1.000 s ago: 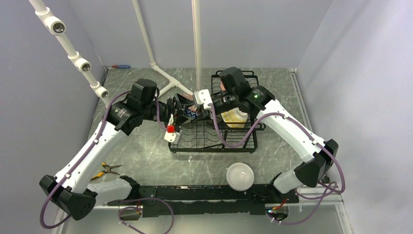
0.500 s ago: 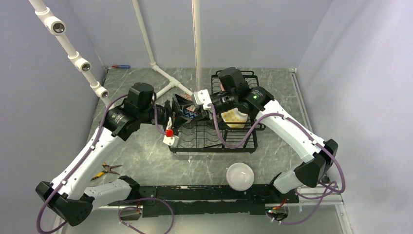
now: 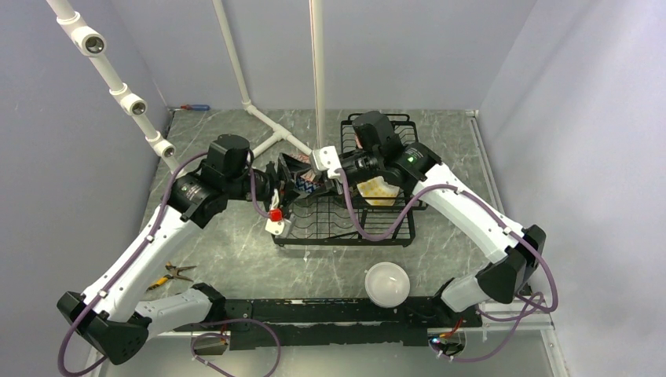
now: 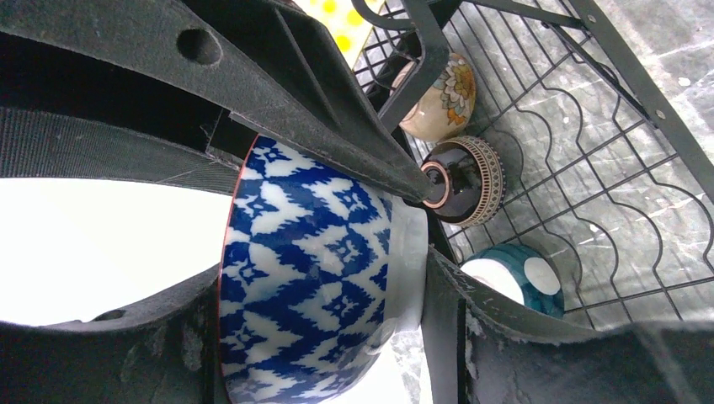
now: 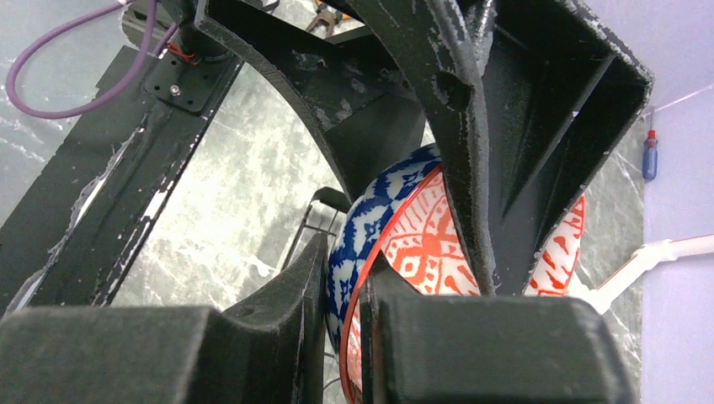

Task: Load the bowls into the dish rack
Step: Turn the bowl upside down on the dish rack.

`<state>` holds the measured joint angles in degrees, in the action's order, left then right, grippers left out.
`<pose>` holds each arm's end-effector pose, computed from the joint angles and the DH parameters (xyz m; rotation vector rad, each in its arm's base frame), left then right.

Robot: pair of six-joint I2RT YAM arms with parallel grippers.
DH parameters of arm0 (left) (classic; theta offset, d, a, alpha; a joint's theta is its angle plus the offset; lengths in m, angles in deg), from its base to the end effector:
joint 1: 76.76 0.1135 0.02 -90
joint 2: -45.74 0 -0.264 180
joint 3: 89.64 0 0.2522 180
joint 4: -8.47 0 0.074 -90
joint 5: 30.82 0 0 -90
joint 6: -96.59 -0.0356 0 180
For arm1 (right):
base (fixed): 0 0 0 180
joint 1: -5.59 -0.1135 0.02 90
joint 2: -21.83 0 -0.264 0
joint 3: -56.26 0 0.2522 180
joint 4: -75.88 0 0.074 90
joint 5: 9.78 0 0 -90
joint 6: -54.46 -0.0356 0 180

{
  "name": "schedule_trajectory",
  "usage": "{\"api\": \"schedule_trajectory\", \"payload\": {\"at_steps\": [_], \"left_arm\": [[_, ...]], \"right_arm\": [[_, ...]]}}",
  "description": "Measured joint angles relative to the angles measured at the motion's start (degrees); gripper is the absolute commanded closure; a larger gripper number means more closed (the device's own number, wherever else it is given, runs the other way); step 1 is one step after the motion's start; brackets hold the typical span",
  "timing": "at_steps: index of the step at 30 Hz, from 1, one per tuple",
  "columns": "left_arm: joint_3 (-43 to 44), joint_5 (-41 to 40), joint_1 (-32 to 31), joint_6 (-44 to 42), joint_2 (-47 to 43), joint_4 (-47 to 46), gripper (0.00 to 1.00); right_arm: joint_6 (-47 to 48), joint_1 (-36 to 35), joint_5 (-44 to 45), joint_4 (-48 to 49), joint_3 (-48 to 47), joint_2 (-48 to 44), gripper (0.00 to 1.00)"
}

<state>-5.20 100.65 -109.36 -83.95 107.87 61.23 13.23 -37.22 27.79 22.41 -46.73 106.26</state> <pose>0.1699 -0.1366 0.3916 1.8838 0.5476 -0.1037 0.2097 0.2327 0.4018 -1.7742 1.0164 0.9201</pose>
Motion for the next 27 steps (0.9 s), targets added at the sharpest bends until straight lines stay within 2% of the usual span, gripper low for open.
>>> {"api": "schedule_trajectory", "payload": {"at_steps": [1,3,6,9,18,22,27], "left_arm": [[0.00,-0.24,-0.07,-0.02,0.00,0.28,0.97],[0.00,-0.48,-0.17,0.00,0.00,0.83,0.97],[-0.04,-0.83,-0.24,0.26,0.00,1.79,0.97],[-0.17,-1.38,-0.17,0.37,-0.02,2.23,0.97],[-1.36,-3.13,0.07,2.29,-0.02,1.62,0.97],[-3.67,-3.08,0.17,6.75,0.11,0.28,0.97],[-9.81,0.90,-0.28,14.75,0.61,-0.07,0.97]], "right_arm": [[-0.37,0.00,0.04,0.81,0.70,-0.24,0.82],[-1.01,-0.13,0.13,2.32,2.12,-0.85,0.63],[-1.60,-0.17,1.18,5.64,3.39,-1.75,0.46],[-1.92,-0.04,1.84,6.43,3.74,-2.73,0.36],[-1.97,-0.42,4.02,5.88,4.42,-3.41,0.28],[-2.73,-0.42,5.92,6.01,6.16,-4.44,0.19],[-3.93,0.20,9.81,12.57,6.60,-7.06,0.15]]}}
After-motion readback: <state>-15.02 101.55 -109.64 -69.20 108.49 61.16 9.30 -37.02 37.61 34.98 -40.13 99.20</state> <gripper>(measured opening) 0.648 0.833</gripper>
